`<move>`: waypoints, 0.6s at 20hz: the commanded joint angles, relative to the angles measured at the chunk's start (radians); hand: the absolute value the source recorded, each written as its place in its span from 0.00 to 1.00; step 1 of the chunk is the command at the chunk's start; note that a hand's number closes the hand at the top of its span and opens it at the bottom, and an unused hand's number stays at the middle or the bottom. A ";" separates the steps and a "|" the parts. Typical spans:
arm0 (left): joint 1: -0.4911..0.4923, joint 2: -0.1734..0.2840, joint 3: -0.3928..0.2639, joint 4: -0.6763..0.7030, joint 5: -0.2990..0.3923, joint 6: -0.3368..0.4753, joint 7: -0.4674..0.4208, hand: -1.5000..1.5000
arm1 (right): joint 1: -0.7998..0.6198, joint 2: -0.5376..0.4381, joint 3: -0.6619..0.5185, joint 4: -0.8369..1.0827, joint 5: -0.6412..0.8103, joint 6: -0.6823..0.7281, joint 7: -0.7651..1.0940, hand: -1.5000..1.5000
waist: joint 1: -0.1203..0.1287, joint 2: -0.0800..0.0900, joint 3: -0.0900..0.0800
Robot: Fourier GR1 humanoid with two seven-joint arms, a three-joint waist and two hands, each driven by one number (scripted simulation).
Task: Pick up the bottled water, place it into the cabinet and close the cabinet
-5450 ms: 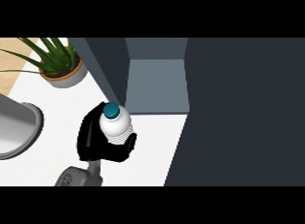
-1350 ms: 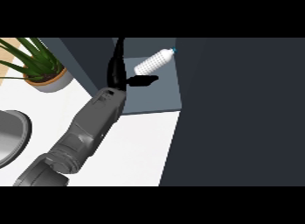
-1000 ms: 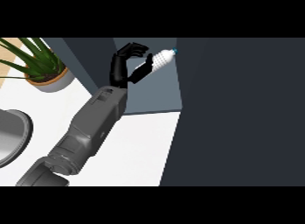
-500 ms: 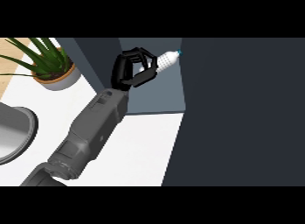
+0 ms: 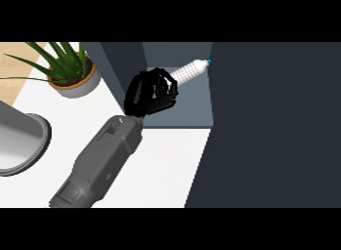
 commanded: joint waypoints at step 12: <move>0.627 0.122 -0.154 -0.805 0.043 0.018 0.188 1.00 | -0.067 -0.116 0.026 -0.121 0.019 0.086 0.108 1.00 | 0.034 -0.003 0.000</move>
